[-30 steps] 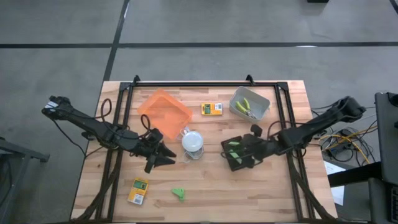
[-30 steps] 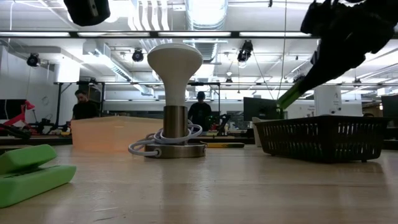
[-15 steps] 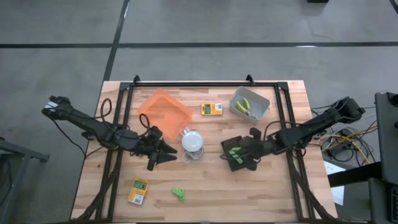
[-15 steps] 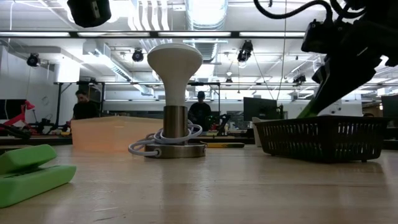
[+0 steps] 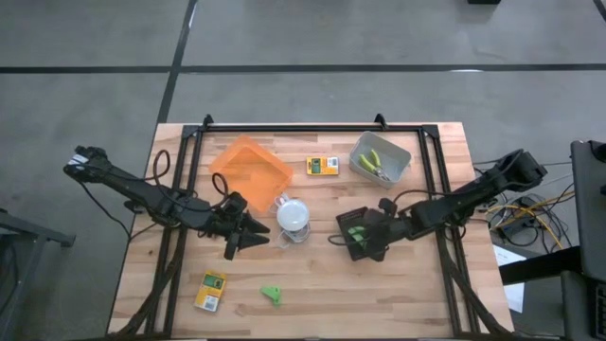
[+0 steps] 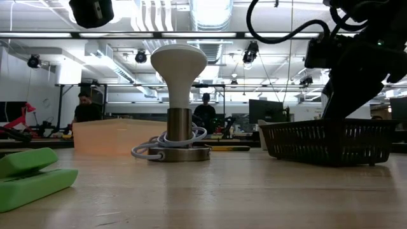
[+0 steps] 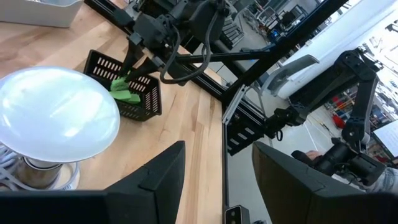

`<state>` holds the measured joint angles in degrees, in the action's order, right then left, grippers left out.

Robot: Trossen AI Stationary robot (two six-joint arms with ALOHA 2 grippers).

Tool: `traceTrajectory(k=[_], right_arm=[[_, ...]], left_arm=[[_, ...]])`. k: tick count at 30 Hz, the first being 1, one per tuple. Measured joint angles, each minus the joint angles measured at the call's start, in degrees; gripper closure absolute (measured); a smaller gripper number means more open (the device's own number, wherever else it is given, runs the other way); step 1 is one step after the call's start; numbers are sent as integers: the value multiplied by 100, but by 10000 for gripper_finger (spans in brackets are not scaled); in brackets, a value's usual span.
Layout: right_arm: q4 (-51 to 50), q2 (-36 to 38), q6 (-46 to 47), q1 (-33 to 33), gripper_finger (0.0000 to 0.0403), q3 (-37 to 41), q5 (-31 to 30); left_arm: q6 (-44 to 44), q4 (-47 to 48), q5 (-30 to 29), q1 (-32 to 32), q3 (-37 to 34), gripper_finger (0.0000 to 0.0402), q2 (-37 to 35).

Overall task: Pick & Place School Supplies
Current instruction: Put the green eraser into the black bin

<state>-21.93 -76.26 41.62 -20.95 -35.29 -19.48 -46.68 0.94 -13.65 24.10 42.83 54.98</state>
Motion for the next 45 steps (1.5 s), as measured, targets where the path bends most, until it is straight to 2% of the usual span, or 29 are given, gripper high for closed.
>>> traceTrajectory(k=[12,16,22,26,32,35,37,40,43,45], right_arm=[[9,60,156,-2,239,-13,-1],[-15,97,148,-2,224,-59,31],[-136,215,-167,-2,231,-515,47],[-198,260,-546,-2,239,-1058,48],[-131,261,-650,-2,251,-1977,47],[-29,261,-1069,-52,257,-2407,31],[368,261,-1559,-123,262,-2569,0],[1585,261,-2591,-239,269,-2609,1],[2962,265,-3420,-342,276,-2453,3],[3512,263,-3664,-361,278,-2302,5]], left_arm=[[-2,-1,0,0,0,211,0],[-2,0,0,0,0,211,0],[0,11,0,0,0,211,0],[0,128,2,2,0,211,0],[2,188,2,2,0,211,36],[2,187,2,2,0,211,77],[2,187,2,2,0,211,104],[1,187,2,2,0,211,131],[0,175,2,2,0,211,147],[0,176,7,2,0,211,151]])
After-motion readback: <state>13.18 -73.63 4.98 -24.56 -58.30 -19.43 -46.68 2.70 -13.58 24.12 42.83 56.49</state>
